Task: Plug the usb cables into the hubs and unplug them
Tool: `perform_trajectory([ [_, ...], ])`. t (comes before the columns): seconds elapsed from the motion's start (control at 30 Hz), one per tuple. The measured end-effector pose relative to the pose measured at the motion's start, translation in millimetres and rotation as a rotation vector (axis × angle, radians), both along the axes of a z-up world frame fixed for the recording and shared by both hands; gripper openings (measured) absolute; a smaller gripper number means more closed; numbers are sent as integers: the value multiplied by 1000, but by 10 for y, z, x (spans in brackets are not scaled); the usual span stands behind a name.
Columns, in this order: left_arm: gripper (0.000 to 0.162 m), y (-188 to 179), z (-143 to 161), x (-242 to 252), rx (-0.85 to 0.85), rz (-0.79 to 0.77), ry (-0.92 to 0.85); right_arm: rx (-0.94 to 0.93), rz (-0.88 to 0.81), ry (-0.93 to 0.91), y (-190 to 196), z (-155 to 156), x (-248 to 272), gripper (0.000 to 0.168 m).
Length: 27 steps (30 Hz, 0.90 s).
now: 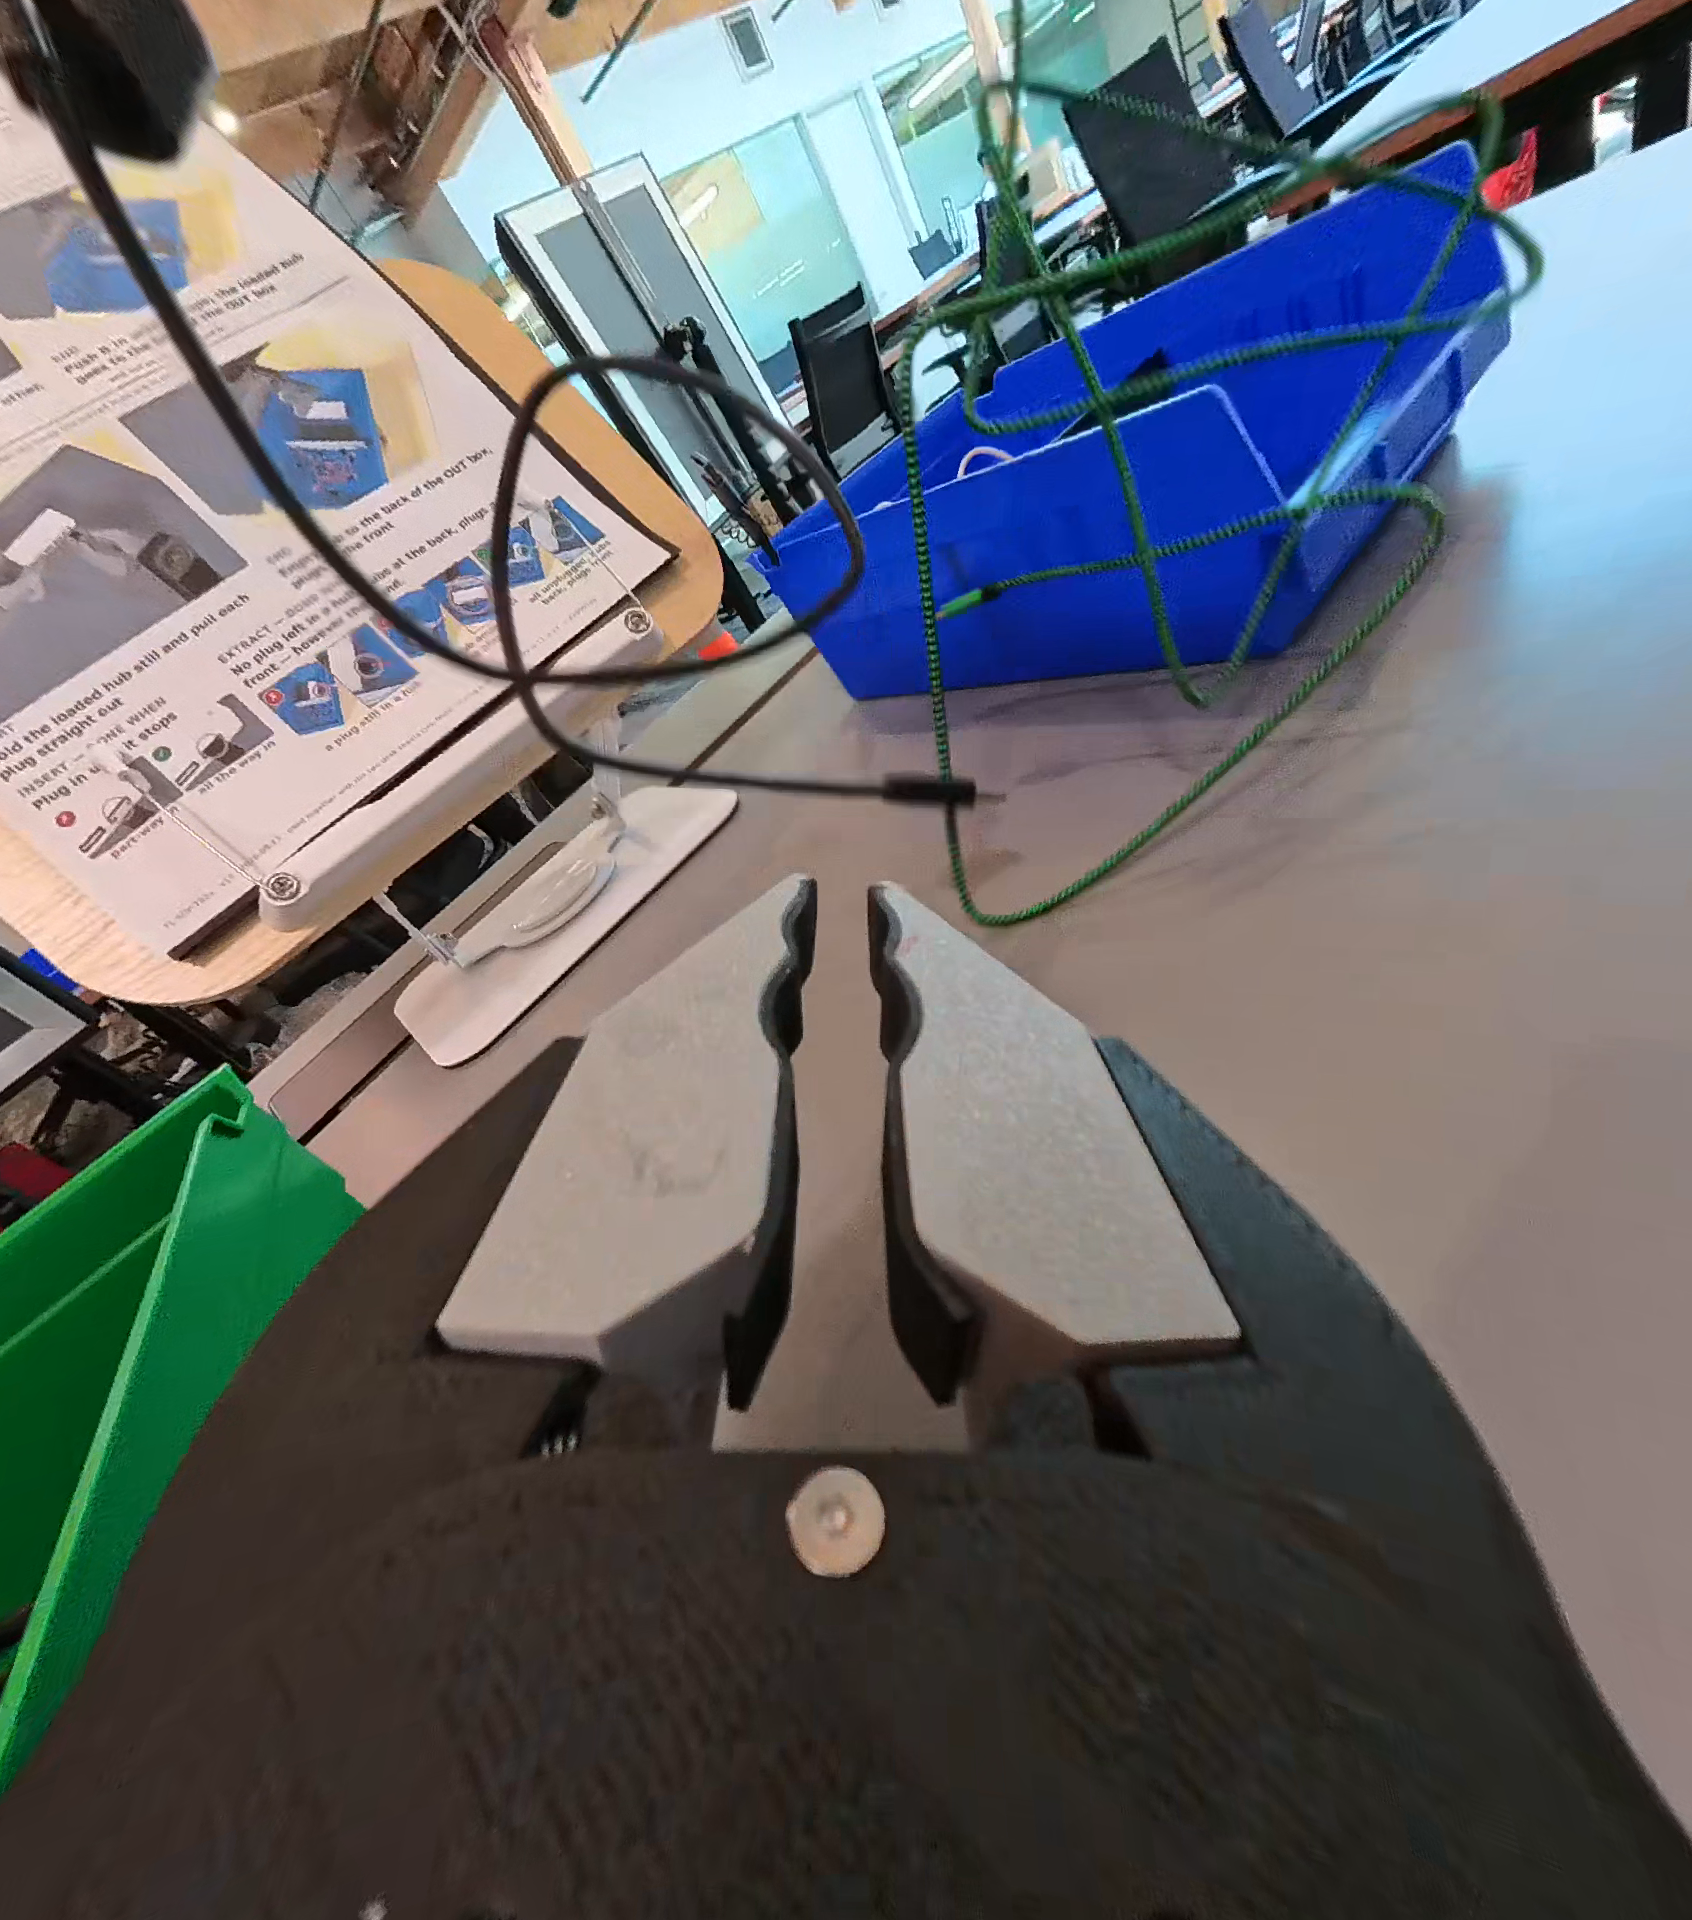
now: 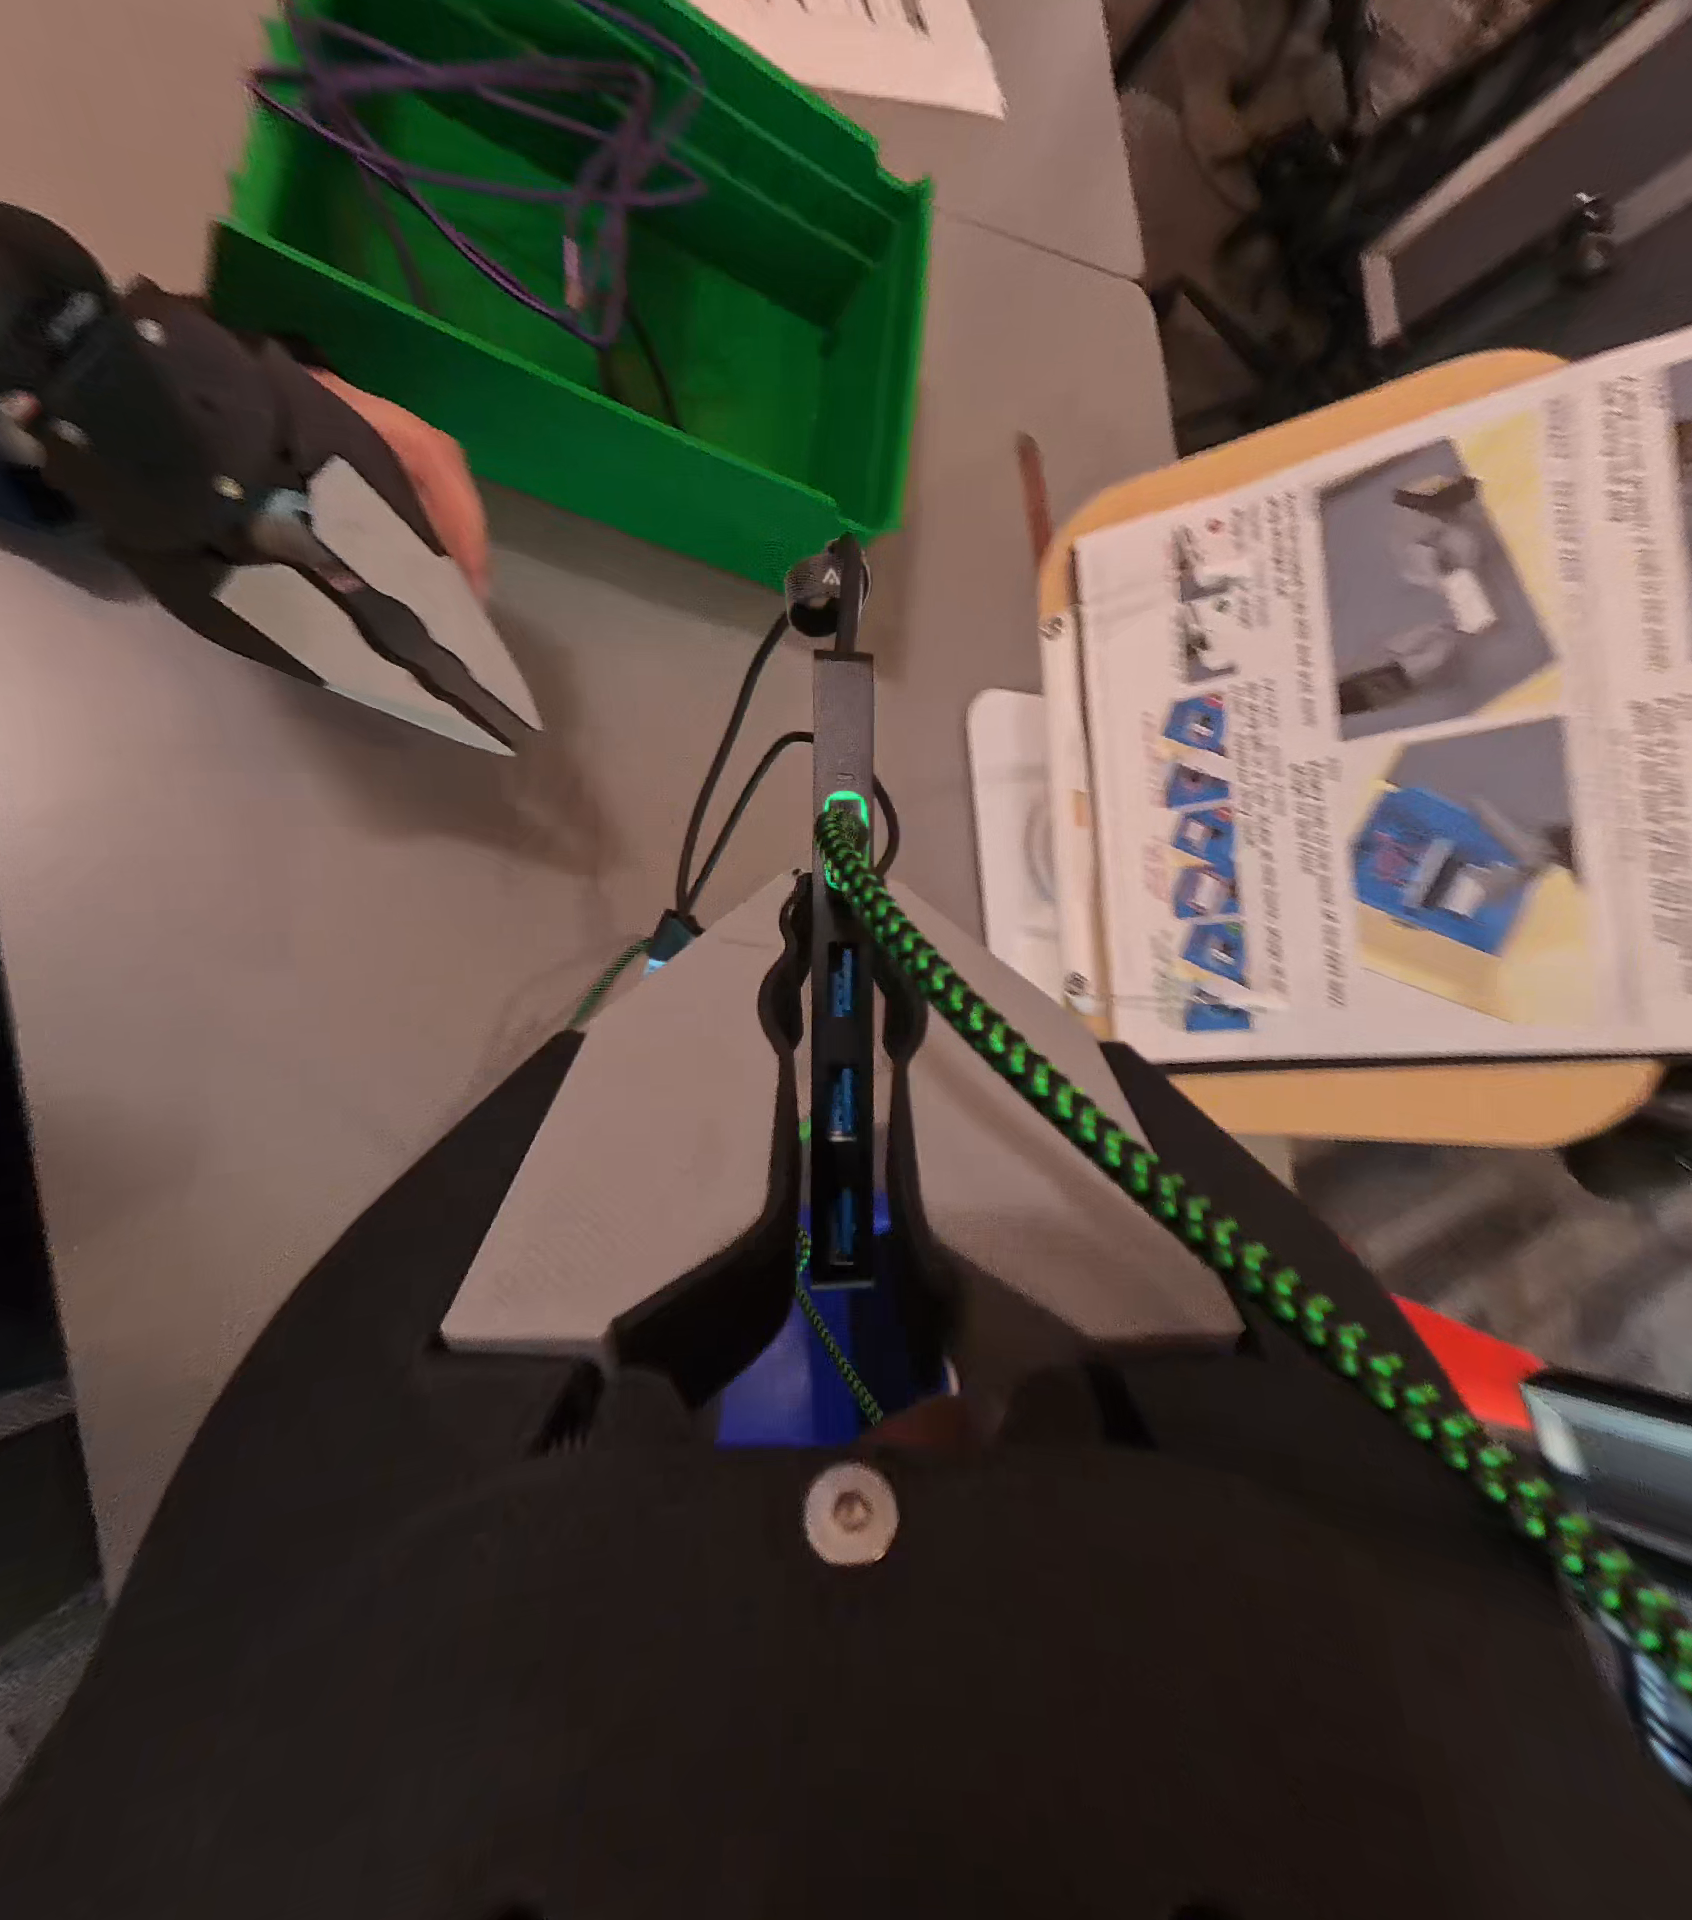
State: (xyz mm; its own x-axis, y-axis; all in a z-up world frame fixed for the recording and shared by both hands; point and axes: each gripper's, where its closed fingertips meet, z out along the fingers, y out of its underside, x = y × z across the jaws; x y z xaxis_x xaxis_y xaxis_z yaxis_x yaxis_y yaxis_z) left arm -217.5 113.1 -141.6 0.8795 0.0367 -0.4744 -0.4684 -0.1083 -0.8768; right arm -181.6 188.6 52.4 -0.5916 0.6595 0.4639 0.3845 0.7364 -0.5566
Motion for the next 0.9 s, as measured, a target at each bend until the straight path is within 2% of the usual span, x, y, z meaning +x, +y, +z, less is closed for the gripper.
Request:
perform_trajectory([
  [0.13,6,0,5,-13,5,7,-1,176,-114,45,335,338,-44,8],
  [0.37,5,12,-23,-15,-4,8,-4,321,-243,137,834,1002,-84,8],
  [0.53,5,20,-56,-34,-19,21,15,407,-357,126,1383,1283,-115,8],
  [0.7,5,-1,-5,-65,1,30,-1,432,-416,118,1824,1229,-53,8],
  [0.9,5,9,-21,-33,-8,23,16,393,-426,52,2238,624,32,9],
])
